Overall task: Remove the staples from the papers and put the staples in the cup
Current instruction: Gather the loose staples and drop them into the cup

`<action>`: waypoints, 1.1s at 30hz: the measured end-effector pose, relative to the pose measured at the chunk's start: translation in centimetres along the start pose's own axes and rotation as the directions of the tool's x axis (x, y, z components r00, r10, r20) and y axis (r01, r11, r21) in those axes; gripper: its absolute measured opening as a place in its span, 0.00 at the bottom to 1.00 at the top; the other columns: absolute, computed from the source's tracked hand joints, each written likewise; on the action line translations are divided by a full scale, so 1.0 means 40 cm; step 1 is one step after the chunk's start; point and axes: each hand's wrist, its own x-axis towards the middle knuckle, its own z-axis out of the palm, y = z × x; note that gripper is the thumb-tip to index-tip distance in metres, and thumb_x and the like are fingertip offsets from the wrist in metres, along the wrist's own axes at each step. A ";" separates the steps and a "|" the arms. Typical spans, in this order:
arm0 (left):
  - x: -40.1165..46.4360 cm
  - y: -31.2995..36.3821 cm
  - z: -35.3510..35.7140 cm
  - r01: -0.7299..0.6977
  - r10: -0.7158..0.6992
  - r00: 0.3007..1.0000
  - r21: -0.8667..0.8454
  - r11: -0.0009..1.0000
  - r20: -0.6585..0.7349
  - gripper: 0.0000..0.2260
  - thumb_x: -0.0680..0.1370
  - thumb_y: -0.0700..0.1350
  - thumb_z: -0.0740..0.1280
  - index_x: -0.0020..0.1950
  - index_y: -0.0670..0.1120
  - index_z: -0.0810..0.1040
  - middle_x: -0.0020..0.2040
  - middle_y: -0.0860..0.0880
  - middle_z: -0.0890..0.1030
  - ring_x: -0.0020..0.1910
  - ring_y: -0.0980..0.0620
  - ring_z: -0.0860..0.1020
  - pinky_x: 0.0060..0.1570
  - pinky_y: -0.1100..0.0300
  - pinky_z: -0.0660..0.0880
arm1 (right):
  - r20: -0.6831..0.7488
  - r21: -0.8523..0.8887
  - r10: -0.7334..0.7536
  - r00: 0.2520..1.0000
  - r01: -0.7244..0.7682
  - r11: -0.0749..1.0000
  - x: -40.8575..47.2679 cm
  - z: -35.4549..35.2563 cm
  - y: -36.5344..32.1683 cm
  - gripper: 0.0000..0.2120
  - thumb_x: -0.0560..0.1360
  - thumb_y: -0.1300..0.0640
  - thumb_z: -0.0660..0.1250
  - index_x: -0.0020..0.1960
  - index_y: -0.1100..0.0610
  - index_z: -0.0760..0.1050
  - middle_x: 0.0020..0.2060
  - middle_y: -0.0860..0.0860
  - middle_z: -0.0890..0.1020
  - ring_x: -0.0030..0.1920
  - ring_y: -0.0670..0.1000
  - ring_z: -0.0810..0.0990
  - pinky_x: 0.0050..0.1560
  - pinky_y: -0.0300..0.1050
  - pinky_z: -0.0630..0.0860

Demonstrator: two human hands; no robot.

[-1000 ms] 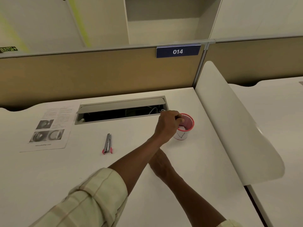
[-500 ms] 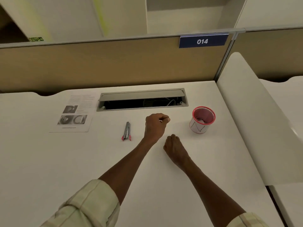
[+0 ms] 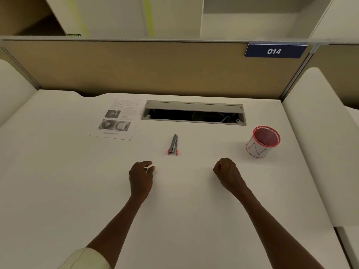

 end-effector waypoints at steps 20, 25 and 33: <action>-0.013 -0.074 -0.043 0.084 -0.086 0.996 0.056 0.995 0.030 0.06 0.73 0.39 0.73 0.49 0.40 0.85 0.47 0.42 0.85 0.50 0.46 0.82 0.51 0.62 0.72 | 0.251 0.076 0.124 0.960 -0.148 0.986 -0.017 -0.015 -0.122 0.06 0.72 0.65 0.60 0.36 0.64 0.69 0.31 0.58 0.74 0.31 0.58 0.71 0.30 0.51 0.68; 0.031 -0.052 -0.061 0.178 -0.187 0.976 0.085 0.980 0.113 0.01 0.71 0.38 0.73 0.40 0.42 0.85 0.42 0.47 0.85 0.40 0.53 0.79 0.43 0.64 0.71 | 0.243 0.071 0.133 0.961 -0.154 0.986 -0.028 -0.011 -0.126 0.06 0.71 0.65 0.62 0.36 0.64 0.69 0.31 0.58 0.73 0.30 0.56 0.69 0.30 0.46 0.61; 0.050 -0.056 -0.070 -0.042 -0.045 0.962 0.312 0.949 0.268 0.07 0.75 0.35 0.64 0.42 0.44 0.80 0.44 0.44 0.80 0.45 0.45 0.79 0.43 0.55 0.75 | 0.301 0.053 0.156 0.941 -0.180 0.982 -0.049 -0.003 -0.127 0.07 0.74 0.61 0.59 0.38 0.63 0.70 0.33 0.57 0.74 0.33 0.57 0.71 0.32 0.47 0.64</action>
